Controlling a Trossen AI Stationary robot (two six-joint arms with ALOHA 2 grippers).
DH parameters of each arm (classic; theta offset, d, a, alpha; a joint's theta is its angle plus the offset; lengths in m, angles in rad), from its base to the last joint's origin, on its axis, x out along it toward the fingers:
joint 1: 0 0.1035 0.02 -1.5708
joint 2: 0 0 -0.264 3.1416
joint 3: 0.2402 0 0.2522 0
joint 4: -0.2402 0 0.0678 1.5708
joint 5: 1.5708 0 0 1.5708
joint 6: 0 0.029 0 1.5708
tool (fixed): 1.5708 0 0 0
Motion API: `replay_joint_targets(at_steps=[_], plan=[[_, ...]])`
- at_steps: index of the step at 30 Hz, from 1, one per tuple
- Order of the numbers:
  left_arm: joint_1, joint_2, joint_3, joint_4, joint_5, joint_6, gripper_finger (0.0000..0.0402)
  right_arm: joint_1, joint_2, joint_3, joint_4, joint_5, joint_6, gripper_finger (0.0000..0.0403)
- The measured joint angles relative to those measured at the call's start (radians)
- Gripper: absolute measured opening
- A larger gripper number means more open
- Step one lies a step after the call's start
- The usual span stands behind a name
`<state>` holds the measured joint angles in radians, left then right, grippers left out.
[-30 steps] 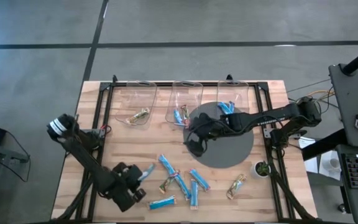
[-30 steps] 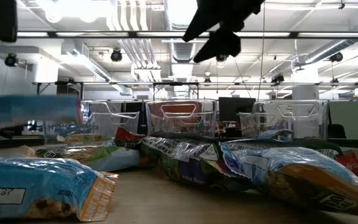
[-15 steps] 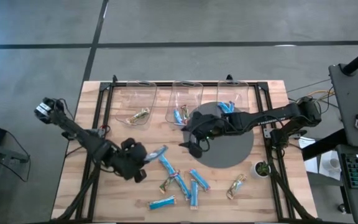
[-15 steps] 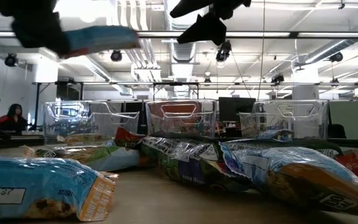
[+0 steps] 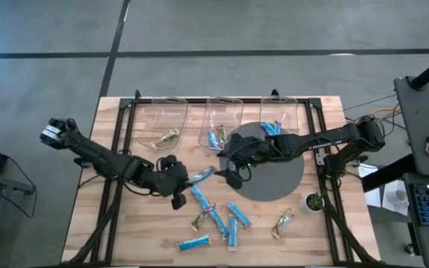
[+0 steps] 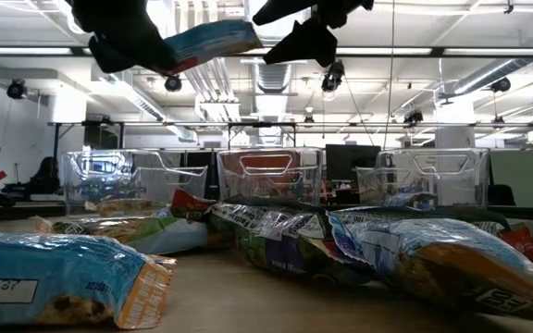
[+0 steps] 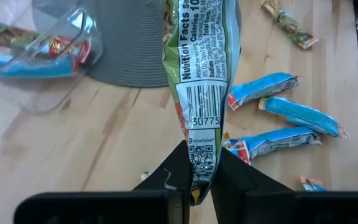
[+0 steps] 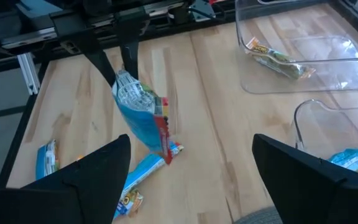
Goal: Pick and place Granola Bars by type
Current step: Put the red granola bar into the middle transparent bin
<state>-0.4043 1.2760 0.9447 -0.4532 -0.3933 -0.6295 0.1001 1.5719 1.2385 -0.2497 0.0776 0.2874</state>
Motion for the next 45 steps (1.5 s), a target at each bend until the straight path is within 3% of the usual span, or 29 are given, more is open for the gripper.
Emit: replay_joint_targets(at_steps=[17, 34, 45], plan=[[0.085, 0.013, 0.001, 0.144, 0.059, 0.153, 0.0024, 0.0, 0.025, 0.0, 0.005, -0.027, 0.054, 0.0325], [0.112, 0.05, 0.001, 0.147, 0.105, 0.162, 0.0023, -0.002, 0.05, 0.001, 0.022, -0.052, 0.11, 0.0324], [0.115, 0.05, 0.001, 0.147, 0.112, 0.16, 0.0023, -0.003, 0.067, 0.0, 0.029, -0.06, 0.107, 0.0258]])
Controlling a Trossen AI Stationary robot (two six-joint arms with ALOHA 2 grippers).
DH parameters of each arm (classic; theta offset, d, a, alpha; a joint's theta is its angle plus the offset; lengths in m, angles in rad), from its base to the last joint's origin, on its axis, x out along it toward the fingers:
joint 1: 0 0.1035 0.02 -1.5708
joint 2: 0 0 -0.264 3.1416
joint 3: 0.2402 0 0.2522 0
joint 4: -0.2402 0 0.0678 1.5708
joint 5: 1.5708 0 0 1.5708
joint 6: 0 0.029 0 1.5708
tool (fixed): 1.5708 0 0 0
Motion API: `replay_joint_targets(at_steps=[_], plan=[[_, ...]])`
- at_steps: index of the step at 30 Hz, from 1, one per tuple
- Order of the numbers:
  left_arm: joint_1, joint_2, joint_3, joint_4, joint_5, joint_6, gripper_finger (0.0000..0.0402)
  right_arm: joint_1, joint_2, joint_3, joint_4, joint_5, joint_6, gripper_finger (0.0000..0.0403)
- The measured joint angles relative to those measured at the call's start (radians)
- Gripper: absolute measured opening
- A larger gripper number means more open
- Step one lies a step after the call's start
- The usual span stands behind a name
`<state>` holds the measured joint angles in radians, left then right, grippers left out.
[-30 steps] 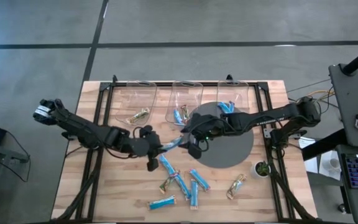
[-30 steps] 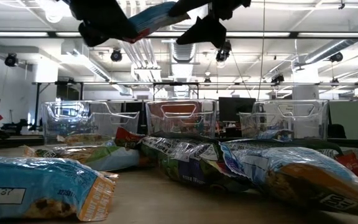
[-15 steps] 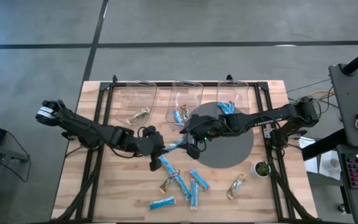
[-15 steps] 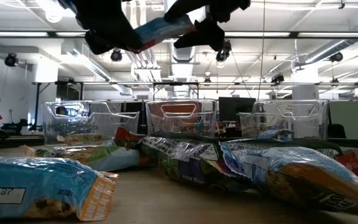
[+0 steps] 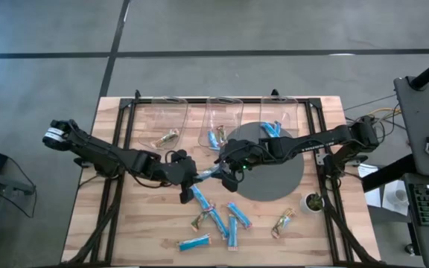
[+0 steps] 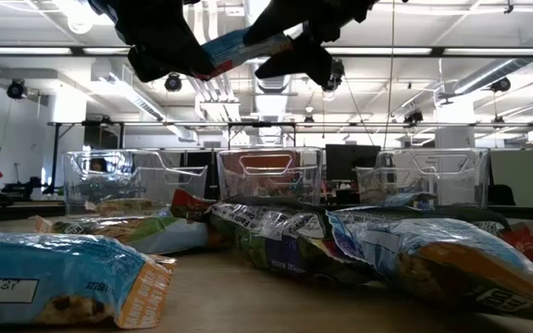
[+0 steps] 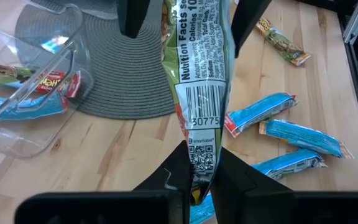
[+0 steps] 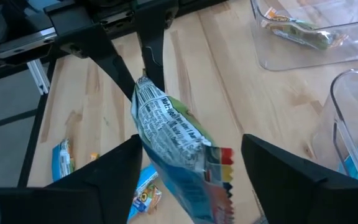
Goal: Pick and place Granola Bars by type
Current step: Put the red granola bar into the middle transparent bin
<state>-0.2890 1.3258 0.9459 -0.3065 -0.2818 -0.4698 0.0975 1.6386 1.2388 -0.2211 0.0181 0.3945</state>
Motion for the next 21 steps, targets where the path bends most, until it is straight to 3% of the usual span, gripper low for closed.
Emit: replay_joint_targets(at_steps=[14, 21], plan=[[0.009, 0.005, -0.002, -0.002, 0.037, -0.053, 0.0023, -0.007, 0.0, 0.0, 0.0, 0.0, -0.001, 0.0176], [0.008, 0.005, -0.002, -0.014, -0.023, -0.132, 0.003, -0.006, 0.0, 0.0, -0.008, 0.008, 0.003, 0.0127]])
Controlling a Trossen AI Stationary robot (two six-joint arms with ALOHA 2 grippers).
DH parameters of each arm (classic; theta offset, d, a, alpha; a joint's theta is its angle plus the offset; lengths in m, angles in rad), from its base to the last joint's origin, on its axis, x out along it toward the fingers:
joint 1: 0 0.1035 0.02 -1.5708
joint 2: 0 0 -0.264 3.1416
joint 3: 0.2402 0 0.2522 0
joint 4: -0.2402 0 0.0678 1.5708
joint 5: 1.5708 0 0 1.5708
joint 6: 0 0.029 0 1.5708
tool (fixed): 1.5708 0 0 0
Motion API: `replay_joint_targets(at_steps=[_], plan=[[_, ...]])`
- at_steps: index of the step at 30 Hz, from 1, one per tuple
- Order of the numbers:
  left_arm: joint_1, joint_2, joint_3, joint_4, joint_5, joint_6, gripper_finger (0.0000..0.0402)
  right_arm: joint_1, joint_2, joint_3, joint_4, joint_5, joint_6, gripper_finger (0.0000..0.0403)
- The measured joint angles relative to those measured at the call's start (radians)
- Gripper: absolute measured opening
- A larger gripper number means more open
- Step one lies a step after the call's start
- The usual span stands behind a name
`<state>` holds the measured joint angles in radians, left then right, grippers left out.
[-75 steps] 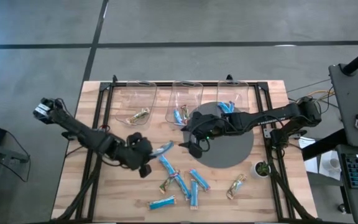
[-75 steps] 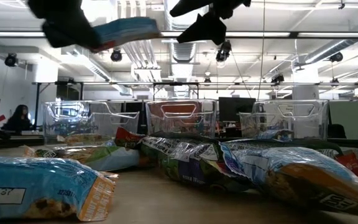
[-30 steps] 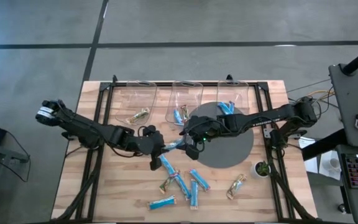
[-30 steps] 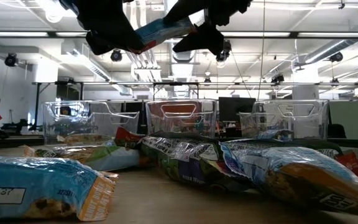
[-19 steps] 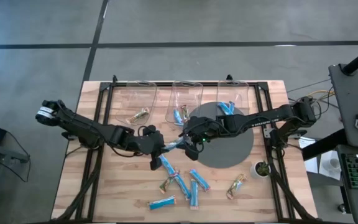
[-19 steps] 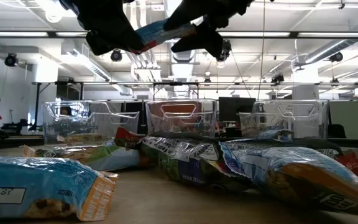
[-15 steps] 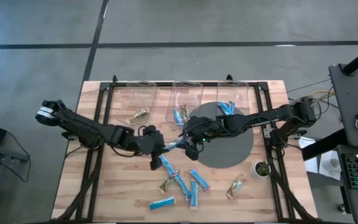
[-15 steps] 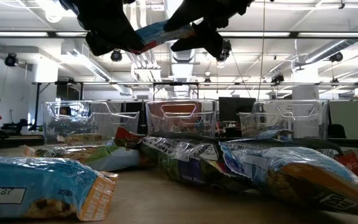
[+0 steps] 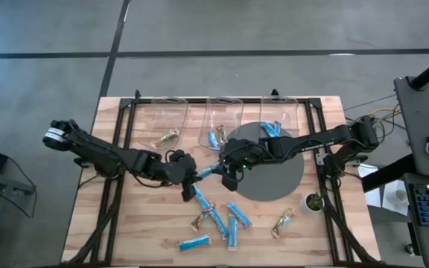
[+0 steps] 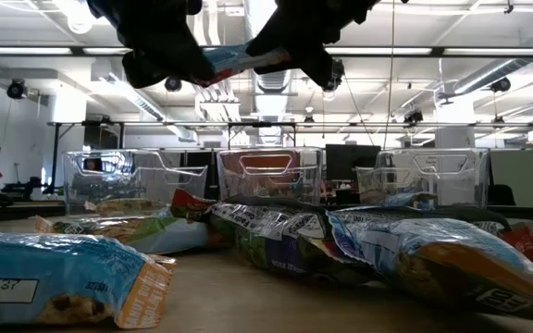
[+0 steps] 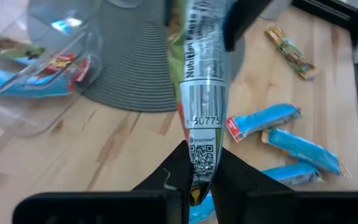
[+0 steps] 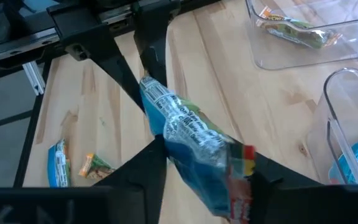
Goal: Pick and place Granola Bars by type
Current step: Put the red granola bar into the middle transparent bin
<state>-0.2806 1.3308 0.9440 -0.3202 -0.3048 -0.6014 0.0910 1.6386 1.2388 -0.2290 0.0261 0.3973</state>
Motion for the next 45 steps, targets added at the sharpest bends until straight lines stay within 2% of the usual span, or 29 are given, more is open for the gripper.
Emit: replay_joint_targets(at_steps=[6, 12, 16, 20, 26, 32, 36, 40, 45], plan=[[0.0, 0.0, 0.0, -0.005, -0.049, -0.055, 0.0089, 0.0, 0.0, 0.0, -0.003, 0.003, -0.001, 0.0102], [0.0, -0.001, 0.0, -0.016, -0.056, -0.063, 0.0153, -0.001, 0.0, 0.0, -0.003, 0.004, -0.004, 0.0099], [-0.003, -0.008, 0.0, -0.04, -0.056, -0.073, 0.0175, -0.004, 0.0, 0.0, -0.016, 0.099, 0.002, 0.0101], [-0.008, -0.027, 0.0, -0.141, -0.064, -0.126, 0.0181, -0.022, -0.001, 0.0, -0.069, 0.248, 0.028, 0.0095], [-0.024, -0.034, 0.0, -0.358, -0.084, -0.309, 0.0181, -0.097, -0.005, 0.0, -0.159, 0.407, 0.174, 0.0093], [-0.049, -0.034, 0.0, -0.396, -0.096, -0.353, 0.0181, -0.247, 0.0, -0.001, -0.163, 0.347, 0.236, 0.0102], [-0.051, -0.034, 0.0, -0.396, -0.1, -0.354, 0.0181, -0.327, 0.0, -0.001, -0.164, 0.346, 0.228, 0.0102], [-0.051, -0.034, 0.0, -0.4, -0.101, -0.354, 0.0181, -0.363, 0.0, -0.001, -0.164, 0.294, 0.098, 0.0114], [-0.051, -0.034, -0.002, -0.437, -0.125, -0.354, 0.0181, -0.362, 0.0, 0.0, -0.153, 0.286, 0.024, 0.0162]])
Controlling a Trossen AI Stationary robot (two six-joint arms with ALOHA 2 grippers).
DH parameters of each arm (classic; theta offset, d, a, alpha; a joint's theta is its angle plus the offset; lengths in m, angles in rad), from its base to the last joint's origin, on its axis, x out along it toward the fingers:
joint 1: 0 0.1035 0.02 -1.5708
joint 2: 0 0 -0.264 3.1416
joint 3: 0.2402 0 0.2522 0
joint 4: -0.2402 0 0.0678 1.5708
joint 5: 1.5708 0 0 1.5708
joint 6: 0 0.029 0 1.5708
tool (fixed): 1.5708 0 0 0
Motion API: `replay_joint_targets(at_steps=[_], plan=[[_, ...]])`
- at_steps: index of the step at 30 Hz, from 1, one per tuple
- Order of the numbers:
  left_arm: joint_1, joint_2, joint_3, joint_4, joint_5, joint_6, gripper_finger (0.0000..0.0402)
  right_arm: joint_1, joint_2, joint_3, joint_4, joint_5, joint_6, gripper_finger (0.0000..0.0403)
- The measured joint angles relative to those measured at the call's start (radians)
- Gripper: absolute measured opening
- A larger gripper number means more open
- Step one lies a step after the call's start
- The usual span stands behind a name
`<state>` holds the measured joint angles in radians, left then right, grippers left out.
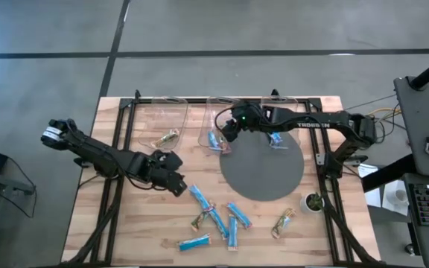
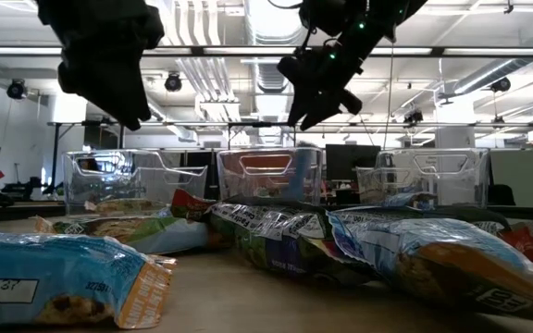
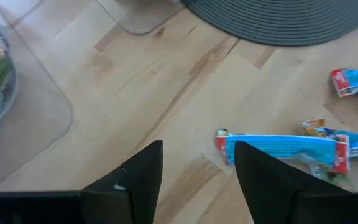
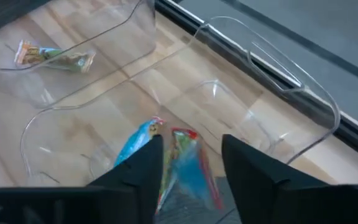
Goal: Pick and place Granola Bars by type
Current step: Put the red granola bar into the middle transparent bin, then put the yellow granola bar into the left transparent bin
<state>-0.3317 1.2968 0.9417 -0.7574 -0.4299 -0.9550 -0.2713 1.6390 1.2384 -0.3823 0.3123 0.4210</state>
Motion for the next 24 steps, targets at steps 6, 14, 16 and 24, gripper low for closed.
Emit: replay_joint_targets(at_steps=[6, 14, 16, 24], plan=[[0.0, 0.0, 0.0, -0.015, -0.009, -0.037, 0.0181, 0.021, -0.002, 0.016, -0.019, -0.071, 0.0, 0.0229], [-0.019, 0.0, -0.007, -0.018, -0.009, -0.071, 0.0181, 0.132, 0.007, 0.011, -0.03, -0.294, 0.049, 0.0258], [-0.025, 0.0, -0.013, -0.018, -0.008, -0.088, 0.0181, 0.166, 0.019, 0.01, -0.031, -0.352, 0.042, 0.0256], [-0.07, 0.002, -0.022, -0.011, 0.033, -0.126, 0.0181, 0.295, 0.026, 0.009, -0.033, -0.331, 0.1, 0.024]])
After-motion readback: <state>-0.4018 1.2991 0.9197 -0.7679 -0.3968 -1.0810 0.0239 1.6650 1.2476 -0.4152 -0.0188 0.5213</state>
